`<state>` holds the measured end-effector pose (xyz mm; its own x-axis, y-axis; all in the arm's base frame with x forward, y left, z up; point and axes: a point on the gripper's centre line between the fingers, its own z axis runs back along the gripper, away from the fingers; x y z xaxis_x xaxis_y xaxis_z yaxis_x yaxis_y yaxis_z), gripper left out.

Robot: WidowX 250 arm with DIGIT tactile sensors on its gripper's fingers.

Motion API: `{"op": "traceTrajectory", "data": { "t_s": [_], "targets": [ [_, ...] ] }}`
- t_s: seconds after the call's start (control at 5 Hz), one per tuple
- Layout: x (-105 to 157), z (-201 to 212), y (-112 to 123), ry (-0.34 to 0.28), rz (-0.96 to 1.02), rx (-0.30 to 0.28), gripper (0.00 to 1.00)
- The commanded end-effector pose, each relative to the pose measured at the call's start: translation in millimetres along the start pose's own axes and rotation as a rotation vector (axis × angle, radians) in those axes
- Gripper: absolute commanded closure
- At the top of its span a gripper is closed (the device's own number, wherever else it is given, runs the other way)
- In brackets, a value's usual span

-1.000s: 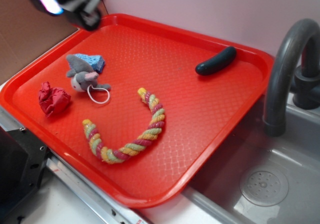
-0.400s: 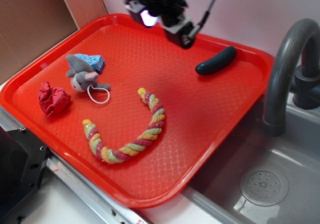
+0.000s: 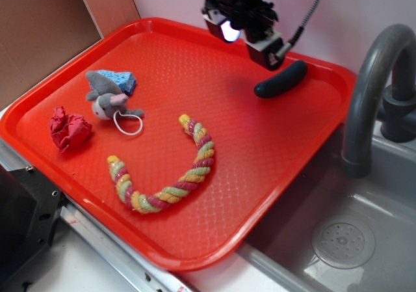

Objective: Grab the plastic pickle.

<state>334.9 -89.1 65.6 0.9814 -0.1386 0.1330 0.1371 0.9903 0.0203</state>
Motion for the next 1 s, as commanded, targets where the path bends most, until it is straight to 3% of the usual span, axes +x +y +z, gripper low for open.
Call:
{"op": "traceTrajectory", "data": {
  "t_s": [0.0, 0.2, 0.6, 0.8],
  "targets": [
    [21.5, -14.0, -11.2, -0.017, -0.092, -0.074, 0.00],
    [23.5, -33.4, -14.0, 0.024, -0.110, -0.082, 0.00],
    [24.5, -45.9, -21.1, 0.067, -0.125, -0.037, 1.00],
    [21.9, -46.2, -24.0, 0.072, -0.123, -0.033, 1.00]
  ]
}}
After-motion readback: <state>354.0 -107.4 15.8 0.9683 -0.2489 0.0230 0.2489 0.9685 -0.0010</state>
